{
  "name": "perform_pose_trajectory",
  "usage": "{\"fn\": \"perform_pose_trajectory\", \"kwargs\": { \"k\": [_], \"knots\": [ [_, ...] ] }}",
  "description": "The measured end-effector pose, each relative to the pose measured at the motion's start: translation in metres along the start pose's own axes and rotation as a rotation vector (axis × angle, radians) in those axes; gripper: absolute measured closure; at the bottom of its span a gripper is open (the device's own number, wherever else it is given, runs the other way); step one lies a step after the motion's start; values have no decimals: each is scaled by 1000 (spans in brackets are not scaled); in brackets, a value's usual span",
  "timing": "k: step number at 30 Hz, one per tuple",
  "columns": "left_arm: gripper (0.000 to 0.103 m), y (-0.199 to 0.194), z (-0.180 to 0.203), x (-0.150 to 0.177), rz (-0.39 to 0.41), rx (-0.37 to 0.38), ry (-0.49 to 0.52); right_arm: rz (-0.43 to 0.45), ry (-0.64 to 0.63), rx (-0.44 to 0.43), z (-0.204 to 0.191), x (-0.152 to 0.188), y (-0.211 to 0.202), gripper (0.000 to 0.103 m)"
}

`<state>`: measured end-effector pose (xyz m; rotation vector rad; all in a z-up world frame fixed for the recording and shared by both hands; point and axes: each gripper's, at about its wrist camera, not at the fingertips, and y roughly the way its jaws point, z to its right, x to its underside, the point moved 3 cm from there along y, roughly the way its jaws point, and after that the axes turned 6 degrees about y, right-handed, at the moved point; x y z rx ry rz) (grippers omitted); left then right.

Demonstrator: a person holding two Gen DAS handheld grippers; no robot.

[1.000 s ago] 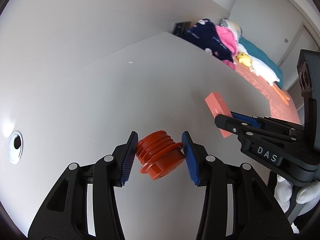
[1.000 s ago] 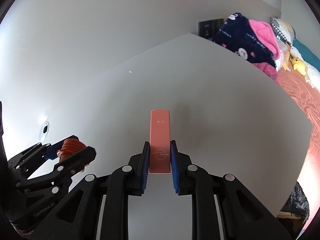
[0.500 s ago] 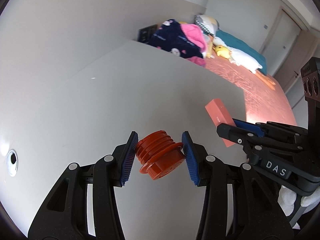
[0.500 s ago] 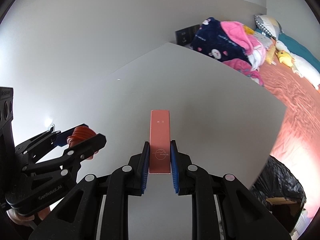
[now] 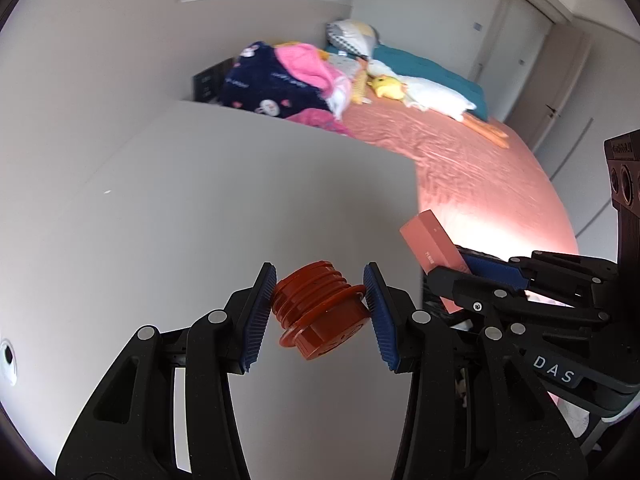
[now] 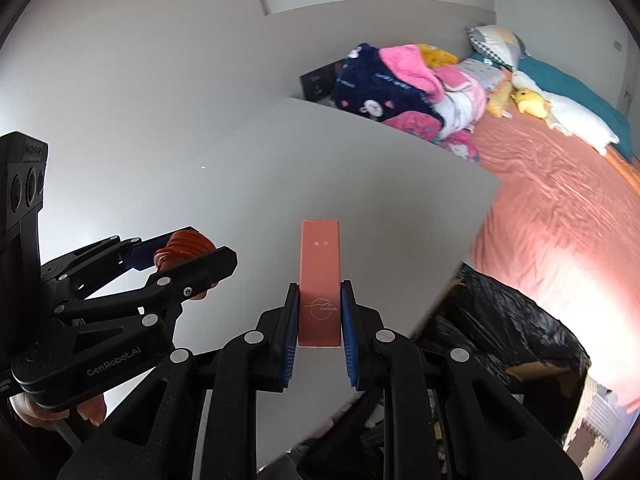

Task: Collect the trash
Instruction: 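Lift the orange cap and red box and carry both over the trash bag, then open both tools to drop the cap and box into the bag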

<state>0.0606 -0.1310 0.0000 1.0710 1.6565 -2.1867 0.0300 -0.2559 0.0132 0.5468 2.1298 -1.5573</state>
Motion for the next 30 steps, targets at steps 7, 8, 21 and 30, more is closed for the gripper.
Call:
{"fn": "perform_pose_trajectory", "kwargs": {
  "k": [7, 8, 21, 30],
  "knots": [
    [58, 6, 37, -8, -2, 51, 73, 31, 53, 35, 30, 10, -25, 82],
    [58, 6, 41, -9, -3, 58, 82, 34, 59, 38, 34, 11, -27, 82],
    [58, 15, 100, -17, -12, 144, 208, 78, 173, 108, 92, 35, -62, 82],
    [58, 18, 138, -16, -15, 194, 270, 112, 234, 160, 127, 52, -89, 82]
  ]
}}
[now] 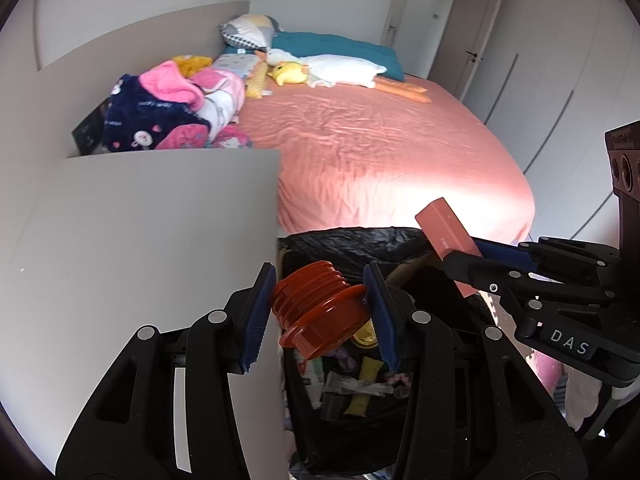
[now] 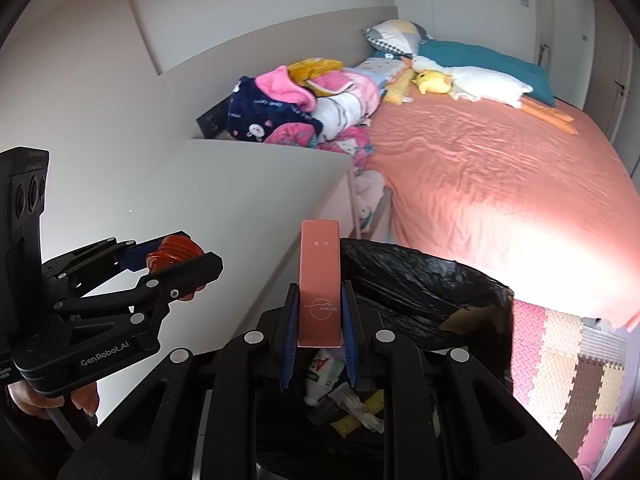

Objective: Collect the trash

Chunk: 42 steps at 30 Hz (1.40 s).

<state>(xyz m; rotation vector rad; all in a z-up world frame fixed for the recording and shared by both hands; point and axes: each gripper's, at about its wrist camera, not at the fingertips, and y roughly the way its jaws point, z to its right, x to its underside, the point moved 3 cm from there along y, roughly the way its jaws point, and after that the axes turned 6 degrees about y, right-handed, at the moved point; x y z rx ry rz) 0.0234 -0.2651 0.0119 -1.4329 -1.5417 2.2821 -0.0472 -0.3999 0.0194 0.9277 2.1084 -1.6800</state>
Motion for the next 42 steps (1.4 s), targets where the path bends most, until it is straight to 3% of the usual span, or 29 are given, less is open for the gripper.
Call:
{"fn": "perform_pose_trajectory", "kwargs": {
  "k": [17, 19, 20, 21, 23, 29, 42],
  "knots": [
    [58, 14, 59, -14, -11, 107, 130, 69, 97, 61, 54, 8, -39, 82],
    [30, 14, 60, -15, -23, 117, 124, 85, 115, 55, 60, 6, -48, 81],
    [5, 13, 60, -16, -19, 101, 113, 94, 124, 57, 63, 4, -53, 66],
    [7, 10, 59, -16, -7, 79, 106, 103, 128, 60, 65, 3, -56, 43],
    [7, 8, 58, -19, 3, 68, 97, 149, 132, 82, 68, 2, -67, 32],
    [7, 7, 47, -21, -11, 40, 46, 164, 134, 90, 70, 1, -74, 31],
    [7, 6, 47, -18, -9, 45, 68, 152, 128, 79, 68, 1, -71, 31]
  ]
}}
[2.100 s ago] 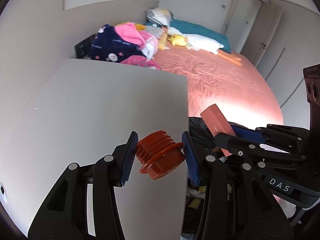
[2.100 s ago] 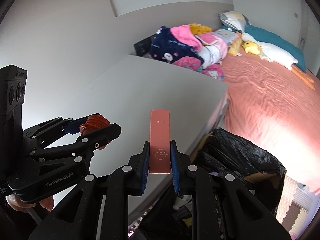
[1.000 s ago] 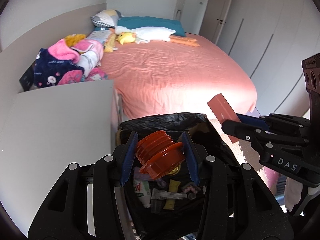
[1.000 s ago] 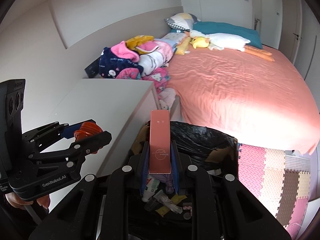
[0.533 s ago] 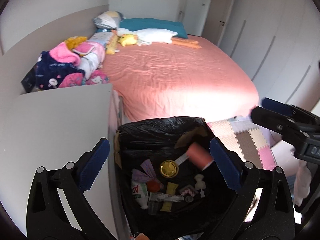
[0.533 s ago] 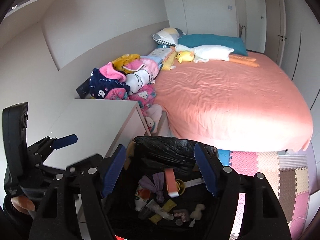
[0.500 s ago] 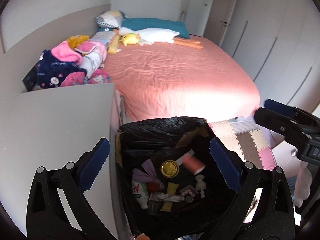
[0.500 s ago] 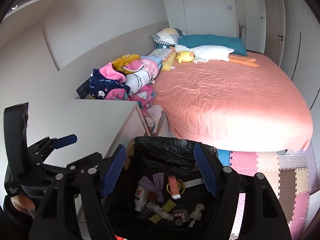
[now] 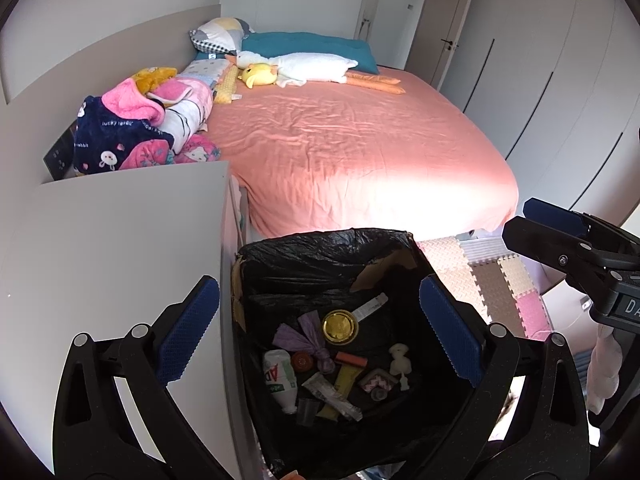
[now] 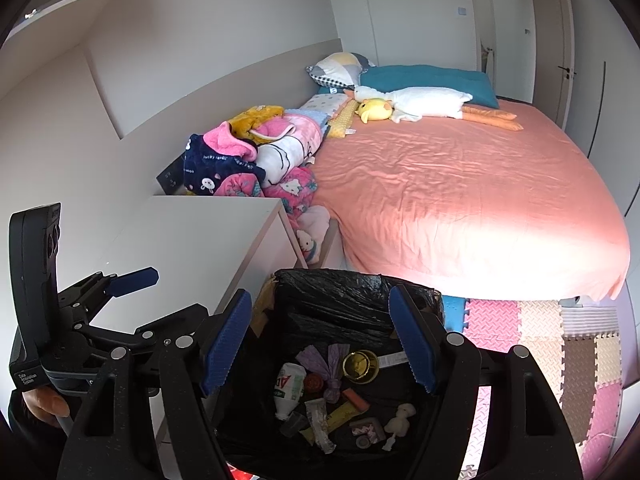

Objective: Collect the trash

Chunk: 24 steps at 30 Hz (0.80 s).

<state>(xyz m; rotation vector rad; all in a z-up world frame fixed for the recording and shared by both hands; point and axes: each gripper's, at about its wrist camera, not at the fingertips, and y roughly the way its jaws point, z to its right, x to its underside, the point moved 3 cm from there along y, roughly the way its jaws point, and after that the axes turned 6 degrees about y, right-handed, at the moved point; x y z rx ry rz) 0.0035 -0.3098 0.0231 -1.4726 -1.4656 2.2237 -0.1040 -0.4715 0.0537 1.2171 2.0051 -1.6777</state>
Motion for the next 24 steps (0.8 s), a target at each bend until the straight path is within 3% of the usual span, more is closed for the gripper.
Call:
{"fn": "perform_pose_trajectory", "kwargs": {
  "k": [24],
  "knots": [
    [7, -1, -5, -1, 10, -10, -4, -10, -6, -1, -5, 2, 4, 31]
  ]
}}
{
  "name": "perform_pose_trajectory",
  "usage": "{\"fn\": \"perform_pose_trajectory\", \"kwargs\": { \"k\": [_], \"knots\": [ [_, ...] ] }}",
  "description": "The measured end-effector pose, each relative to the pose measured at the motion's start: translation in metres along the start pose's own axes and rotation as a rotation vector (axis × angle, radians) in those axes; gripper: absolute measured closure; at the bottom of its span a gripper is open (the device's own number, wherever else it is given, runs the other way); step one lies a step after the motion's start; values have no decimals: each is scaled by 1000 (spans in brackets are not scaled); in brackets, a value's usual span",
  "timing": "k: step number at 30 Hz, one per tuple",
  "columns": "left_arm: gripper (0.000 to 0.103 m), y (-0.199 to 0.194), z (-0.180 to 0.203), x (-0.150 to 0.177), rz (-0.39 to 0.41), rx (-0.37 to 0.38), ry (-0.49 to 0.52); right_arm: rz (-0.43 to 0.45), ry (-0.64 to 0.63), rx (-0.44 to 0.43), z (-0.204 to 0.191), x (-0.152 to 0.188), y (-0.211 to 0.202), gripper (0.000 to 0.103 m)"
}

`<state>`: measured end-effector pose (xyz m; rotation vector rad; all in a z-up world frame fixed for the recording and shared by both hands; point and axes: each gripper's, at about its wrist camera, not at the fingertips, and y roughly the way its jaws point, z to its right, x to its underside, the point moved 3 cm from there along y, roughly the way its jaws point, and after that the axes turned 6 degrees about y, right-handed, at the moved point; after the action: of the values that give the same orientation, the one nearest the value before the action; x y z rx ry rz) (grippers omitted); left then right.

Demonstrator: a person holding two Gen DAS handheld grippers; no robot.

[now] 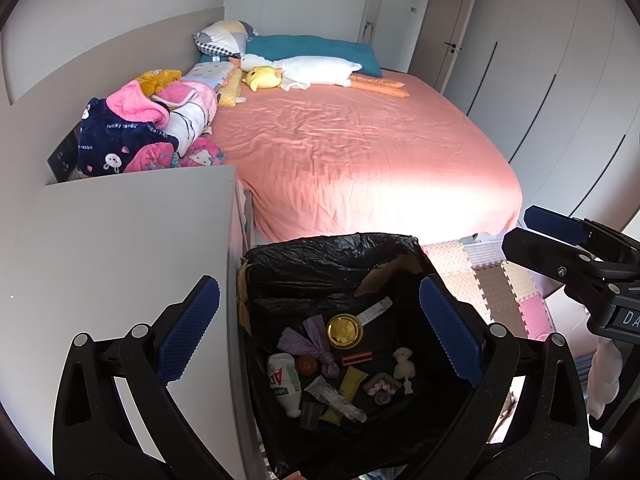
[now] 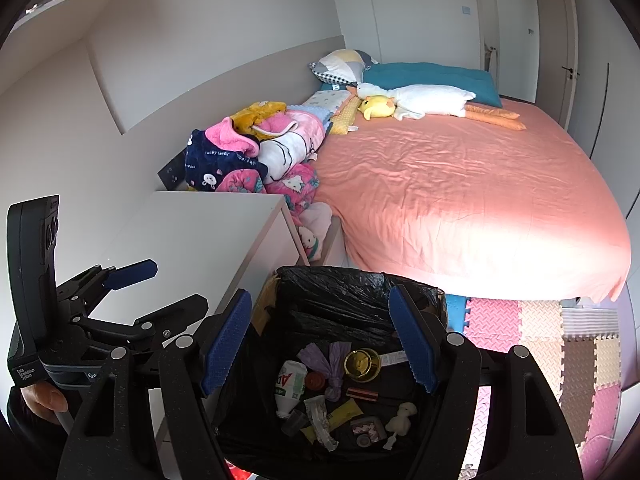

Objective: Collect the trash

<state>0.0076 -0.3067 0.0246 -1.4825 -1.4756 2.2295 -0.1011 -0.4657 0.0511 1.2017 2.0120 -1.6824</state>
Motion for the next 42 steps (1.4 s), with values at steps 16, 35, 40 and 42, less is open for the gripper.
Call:
{"fn": "perform_pose_trajectory", "kwargs": {
  "k": [16, 35, 40, 42],
  "knots": [
    [6, 2, 1, -3, 14, 1, 5, -2, 2, 0, -1, 0, 0, 31],
    [6, 6, -3, -5, 1, -1, 19, -6, 2, -1, 0, 0, 2, 31],
    [6, 7, -2, -5, -3, -4, 29, -9, 3, -1, 1, 2, 4, 31],
    [6, 7, -2, -5, -3, -4, 33, -9, 3, -1, 1, 1, 4, 31]
  ]
}}
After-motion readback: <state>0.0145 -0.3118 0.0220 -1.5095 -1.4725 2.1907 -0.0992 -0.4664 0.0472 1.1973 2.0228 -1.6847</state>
